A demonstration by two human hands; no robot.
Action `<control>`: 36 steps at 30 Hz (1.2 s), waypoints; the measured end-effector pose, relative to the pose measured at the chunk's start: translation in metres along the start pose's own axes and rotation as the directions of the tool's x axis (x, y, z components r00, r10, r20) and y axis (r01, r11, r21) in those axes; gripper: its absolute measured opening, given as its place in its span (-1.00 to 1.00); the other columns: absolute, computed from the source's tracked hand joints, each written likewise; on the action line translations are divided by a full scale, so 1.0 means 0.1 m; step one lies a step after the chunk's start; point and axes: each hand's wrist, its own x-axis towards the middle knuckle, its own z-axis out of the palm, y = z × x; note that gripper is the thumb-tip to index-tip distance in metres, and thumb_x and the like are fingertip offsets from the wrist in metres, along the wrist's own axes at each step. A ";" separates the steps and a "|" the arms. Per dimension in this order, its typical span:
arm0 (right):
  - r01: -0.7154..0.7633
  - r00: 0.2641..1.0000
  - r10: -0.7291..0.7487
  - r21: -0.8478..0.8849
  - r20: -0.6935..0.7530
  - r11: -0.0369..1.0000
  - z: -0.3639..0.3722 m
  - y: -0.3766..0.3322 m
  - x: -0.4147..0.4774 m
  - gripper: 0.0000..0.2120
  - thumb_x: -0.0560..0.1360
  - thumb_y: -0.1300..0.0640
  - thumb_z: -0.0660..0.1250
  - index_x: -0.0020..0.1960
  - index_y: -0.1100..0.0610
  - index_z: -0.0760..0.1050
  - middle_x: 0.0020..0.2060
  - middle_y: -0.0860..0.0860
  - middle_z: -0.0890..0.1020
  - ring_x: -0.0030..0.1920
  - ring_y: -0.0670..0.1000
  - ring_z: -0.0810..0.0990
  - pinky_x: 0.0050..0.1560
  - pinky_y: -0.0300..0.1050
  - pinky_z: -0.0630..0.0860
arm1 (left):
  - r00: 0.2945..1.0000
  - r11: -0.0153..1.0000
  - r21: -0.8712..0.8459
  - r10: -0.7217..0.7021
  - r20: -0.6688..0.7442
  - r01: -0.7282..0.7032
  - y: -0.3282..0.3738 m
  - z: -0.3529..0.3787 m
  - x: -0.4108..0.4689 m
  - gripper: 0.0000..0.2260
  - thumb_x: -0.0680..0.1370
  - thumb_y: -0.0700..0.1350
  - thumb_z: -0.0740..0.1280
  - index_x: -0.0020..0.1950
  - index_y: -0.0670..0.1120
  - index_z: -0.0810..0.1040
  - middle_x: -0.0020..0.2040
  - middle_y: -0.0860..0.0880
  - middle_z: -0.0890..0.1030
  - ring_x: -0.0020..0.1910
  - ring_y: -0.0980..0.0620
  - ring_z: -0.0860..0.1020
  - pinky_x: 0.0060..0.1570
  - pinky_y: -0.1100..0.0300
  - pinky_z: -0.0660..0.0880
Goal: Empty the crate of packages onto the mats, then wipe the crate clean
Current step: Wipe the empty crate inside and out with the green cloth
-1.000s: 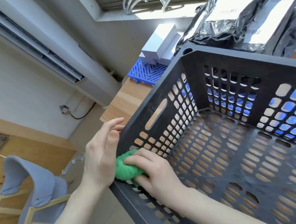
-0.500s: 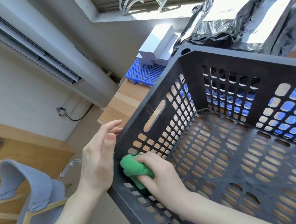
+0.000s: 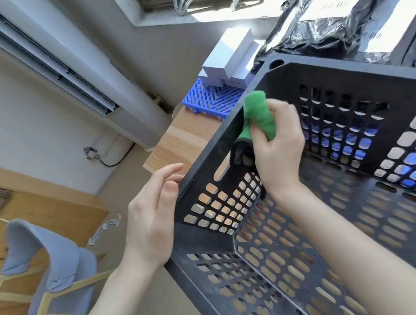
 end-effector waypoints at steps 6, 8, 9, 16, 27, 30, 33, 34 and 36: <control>-0.068 0.988 0.059 -0.056 -0.141 0.996 0.06 0.06 0.28 -0.76 0.48 0.23 0.28 0.14 0.20 0.48 -0.06 0.08 0.52 -0.12 -0.16 0.37 -0.11 -0.50 0.26 | 1.000 1.000 0.005 -0.009 0.016 0.009 0.00 0.00 0.00 -0.54 0.55 0.28 0.00 0.25 0.15 0.54 0.07 0.26 0.62 0.14 0.23 0.55 0.07 0.36 0.43; -0.003 0.997 0.002 -0.013 -0.079 1.000 0.09 -0.02 0.05 -0.75 0.47 0.27 0.30 0.15 0.22 0.49 -0.05 0.09 0.51 -0.09 -0.11 0.41 -0.09 -0.42 0.32 | 1.000 1.000 0.002 -0.013 0.019 0.013 0.00 0.00 0.00 -0.54 0.55 0.27 0.01 0.24 0.14 0.54 0.07 0.24 0.62 0.14 0.22 0.55 0.07 0.35 0.44; 0.052 0.999 -0.052 0.018 -0.017 0.998 0.09 -0.05 -0.11 -0.73 0.46 0.27 0.30 0.16 0.22 0.48 -0.04 0.10 0.51 -0.06 -0.05 0.45 -0.07 -0.32 0.37 | 1.000 1.000 -0.001 -0.014 0.018 0.014 0.00 0.00 0.00 -0.55 0.55 0.27 0.01 0.24 0.14 0.55 0.07 0.22 0.63 0.14 0.21 0.56 0.08 0.33 0.44; 0.546 0.692 -0.561 0.178 0.455 0.818 0.09 -0.08 -1.21 -0.80 0.53 0.23 0.25 0.13 0.06 0.41 -0.06 0.02 0.46 -0.18 0.08 0.51 -0.43 -0.09 0.47 | 1.000 1.000 -0.011 -0.006 0.023 0.006 0.00 0.00 0.00 -0.56 0.56 0.25 0.04 0.25 0.12 0.55 0.10 0.15 0.63 0.16 0.13 0.57 0.12 0.07 0.51; 0.288 0.953 -0.280 -0.057 0.119 0.956 -0.09 0.27 0.05 -0.74 0.46 0.27 0.31 0.14 0.25 0.46 -0.05 0.15 0.52 -0.07 0.03 0.49 -0.16 -0.14 0.44 | 1.000 1.000 0.016 -0.014 0.023 0.013 0.00 -0.01 0.00 -0.55 0.54 0.29 0.02 0.24 0.17 0.53 0.07 0.25 0.62 0.14 0.23 0.55 0.03 0.36 0.46; 0.199 0.980 -0.201 -0.169 0.007 0.965 -0.13 0.36 0.43 -0.75 0.48 0.27 0.32 0.14 0.30 0.50 -0.05 0.18 0.55 -0.06 0.03 0.48 -0.10 -0.26 0.34 | 1.000 1.000 0.022 -0.013 0.024 0.013 -0.01 -0.01 0.00 -0.58 0.54 0.30 0.02 0.24 0.22 0.51 0.08 0.30 0.59 0.13 0.26 0.55 0.04 0.28 0.49; 0.139 0.986 -0.154 -0.216 -0.057 0.966 -0.11 0.39 0.42 -0.73 0.47 0.28 0.29 0.16 0.28 0.51 -0.04 0.16 0.56 -0.04 0.01 0.46 -0.09 -0.29 0.30 | 1.000 1.000 0.015 -0.024 0.016 0.024 -0.01 -0.01 0.00 -0.57 0.54 0.30 0.02 0.25 0.21 0.52 0.08 0.25 0.61 0.13 0.22 0.56 0.06 0.15 0.52; 0.118 0.988 -0.137 -0.213 -0.075 0.970 -0.09 0.37 0.37 -0.73 0.46 0.29 0.28 0.16 0.27 0.51 -0.04 0.16 0.55 -0.04 0.01 0.46 -0.10 -0.30 0.30 | 1.000 1.000 0.016 -0.026 0.015 0.026 -0.01 -0.01 0.00 -0.57 0.54 0.30 0.02 0.25 0.21 0.52 0.08 0.23 0.62 0.13 0.22 0.56 0.06 0.14 0.52; 0.092 0.990 -0.108 -0.161 -0.091 0.983 -0.05 0.28 0.21 -0.72 0.45 0.32 0.29 0.16 0.27 0.51 -0.04 0.16 0.54 -0.03 0.00 0.46 -0.10 -0.36 0.31 | 1.000 0.999 0.022 -0.025 0.018 0.024 0.00 0.00 0.00 -0.56 0.54 0.31 0.02 0.25 0.20 0.52 0.08 0.23 0.62 0.13 0.22 0.56 0.05 0.17 0.51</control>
